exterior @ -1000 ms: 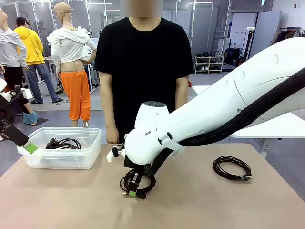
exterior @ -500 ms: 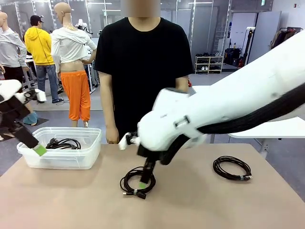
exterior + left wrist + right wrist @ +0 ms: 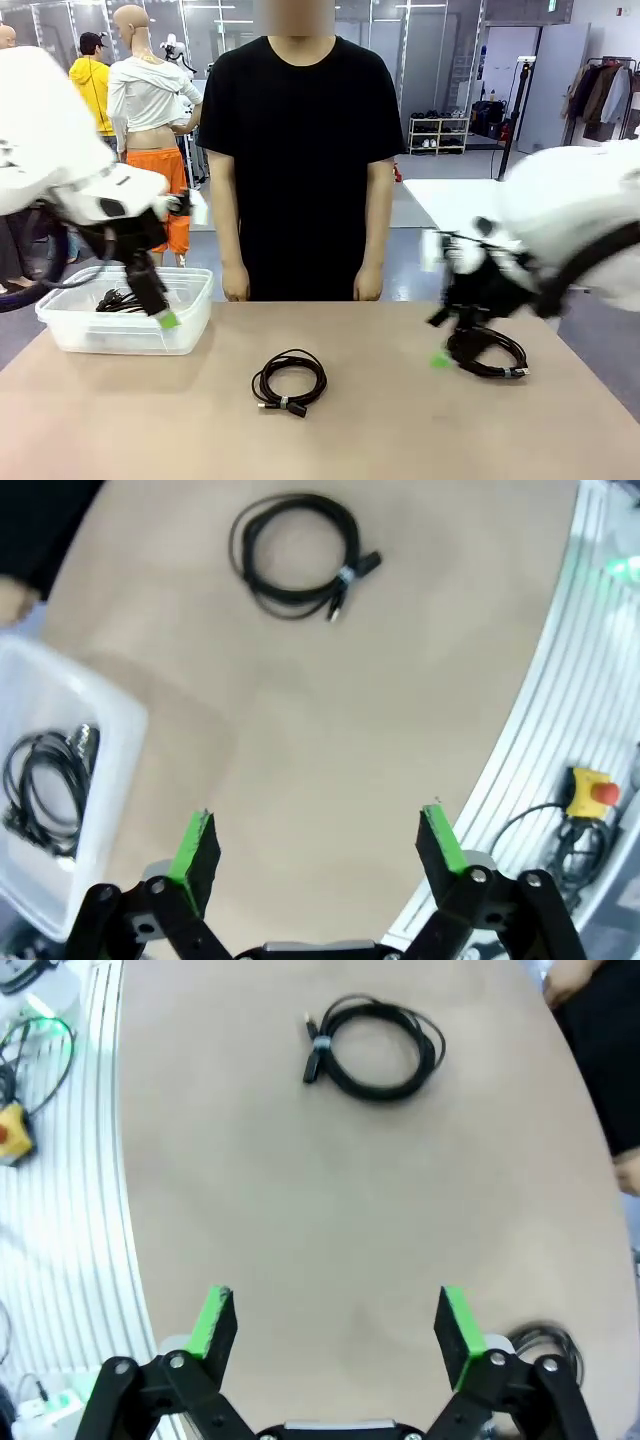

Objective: Organize and store the cables.
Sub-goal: Place the USB Extension Cable into the Organizing box.

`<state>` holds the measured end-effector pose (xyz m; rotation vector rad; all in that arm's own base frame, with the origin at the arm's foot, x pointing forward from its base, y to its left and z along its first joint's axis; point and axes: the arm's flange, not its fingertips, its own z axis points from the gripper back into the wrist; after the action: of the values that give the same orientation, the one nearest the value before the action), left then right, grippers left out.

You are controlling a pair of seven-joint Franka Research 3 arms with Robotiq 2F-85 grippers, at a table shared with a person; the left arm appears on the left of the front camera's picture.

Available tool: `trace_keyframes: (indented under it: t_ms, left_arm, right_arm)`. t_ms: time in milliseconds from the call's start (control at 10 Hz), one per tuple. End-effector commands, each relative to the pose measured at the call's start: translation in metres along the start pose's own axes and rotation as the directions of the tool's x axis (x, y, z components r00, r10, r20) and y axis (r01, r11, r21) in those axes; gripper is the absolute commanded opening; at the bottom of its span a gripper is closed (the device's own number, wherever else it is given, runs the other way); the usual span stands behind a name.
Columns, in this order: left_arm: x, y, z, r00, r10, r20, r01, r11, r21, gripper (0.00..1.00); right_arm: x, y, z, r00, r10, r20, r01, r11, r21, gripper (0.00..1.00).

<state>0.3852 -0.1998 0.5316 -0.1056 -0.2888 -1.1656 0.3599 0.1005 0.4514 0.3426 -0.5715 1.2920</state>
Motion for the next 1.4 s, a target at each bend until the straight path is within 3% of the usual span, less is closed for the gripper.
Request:
trace_keyframes:
  t_ms: [0, 300, 400, 500, 600, 800, 900, 1300]
  left_arm:
    - [0.044, 0.011, -0.022, 0.991, -0.114, -0.073, 0.117, 0.992, 0.042, 1.0]
    - [0.094, -0.015, -0.063, 0.913, -0.4, -0.079, 0.394, 0.916, -0.081, 1.0]
    - [0.103, -0.02, -0.084, 0.881, -0.454, -0.133, 0.448, 0.891, -0.077, 1.0]
    - [0.108, -0.026, -0.103, 0.866, -0.461, -0.195, 0.467, 0.884, -0.018, 1.0]
    - [0.108, -0.034, -0.113, 0.853, -0.474, -0.219, 0.476, 0.878, -0.046, 1.0]
    - [0.109, -0.035, -0.124, 0.884, -0.425, -0.196, 0.417, 0.905, -0.085, 1.0]
    - [0.106, -0.039, -0.12, 0.847, -0.492, -0.203, 0.483, 0.87, -0.095, 1.0]
    - [0.106, -0.04, -0.125, 0.852, -0.48, -0.209, 0.47, 0.877, -0.099, 1.0]
  right_arm:
    - [-0.055, 0.009, 0.045, 0.996, -0.02, 0.086, 0.024, 0.999, -0.043, 1.0]
    - [-0.149, 0.018, 0.087, 0.926, -0.067, 0.37, 0.079, 0.997, -0.018, 1.0]
    - [-0.181, 0.019, 0.091, 0.898, -0.061, 0.435, 0.077, 0.997, -0.02, 1.0]
    - [-0.207, 0.024, 0.092, 0.848, -0.027, 0.529, 0.044, 0.999, -0.021, 1.0]
    - [-0.225, 0.032, 0.088, 0.783, -0.02, 0.622, 0.037, 0.999, -0.014, 1.0]
    - [-0.244, 0.033, 0.086, 0.738, -0.001, 0.675, 0.065, 0.996, -0.069, 1.0]
    - [-0.231, 0.002, 0.124, 0.798, -0.025, 0.602, 0.074, 0.996, -0.058, 1.0]
    - [-0.231, 0.002, 0.124, 0.798, -0.025, 0.602, 0.074, 0.996, -0.058, 1.0]
